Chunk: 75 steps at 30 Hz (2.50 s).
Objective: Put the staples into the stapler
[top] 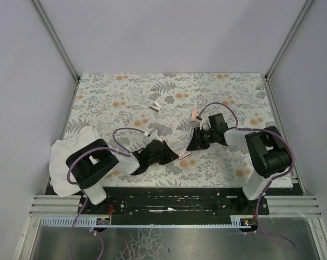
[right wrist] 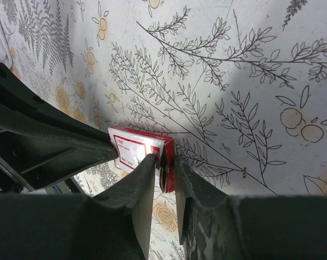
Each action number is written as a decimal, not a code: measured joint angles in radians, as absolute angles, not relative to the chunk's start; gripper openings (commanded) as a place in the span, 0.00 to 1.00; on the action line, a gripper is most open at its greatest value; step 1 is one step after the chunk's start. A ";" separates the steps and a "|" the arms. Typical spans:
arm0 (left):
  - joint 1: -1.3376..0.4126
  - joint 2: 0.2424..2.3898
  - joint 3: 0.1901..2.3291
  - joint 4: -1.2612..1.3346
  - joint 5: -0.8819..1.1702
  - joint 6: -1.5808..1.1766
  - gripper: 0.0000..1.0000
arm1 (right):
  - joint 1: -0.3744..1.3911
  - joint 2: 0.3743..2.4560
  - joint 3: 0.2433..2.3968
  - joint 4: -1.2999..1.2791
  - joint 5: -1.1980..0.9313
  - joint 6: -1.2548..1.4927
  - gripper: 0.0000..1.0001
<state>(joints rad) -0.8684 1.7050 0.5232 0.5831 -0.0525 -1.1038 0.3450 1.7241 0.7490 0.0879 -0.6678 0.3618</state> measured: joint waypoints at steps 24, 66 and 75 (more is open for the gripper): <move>-0.868 1.692 0.525 0.546 -0.076 -1.106 0.00 | 0.348 1.593 0.749 0.031 -0.563 0.339 0.30; -0.868 1.661 0.542 0.464 -0.104 -1.082 0.00 | 0.426 1.646 0.772 -0.061 -0.453 0.299 0.00; -0.868 1.641 0.544 0.420 -0.132 -1.061 0.00 | 0.424 1.626 0.778 -0.080 -0.379 0.298 0.00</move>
<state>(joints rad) -0.8684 1.6405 0.5438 0.4198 -0.1318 -1.0607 0.4244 1.6264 0.7776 -0.0795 -0.3794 0.2981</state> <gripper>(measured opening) 0.001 0.010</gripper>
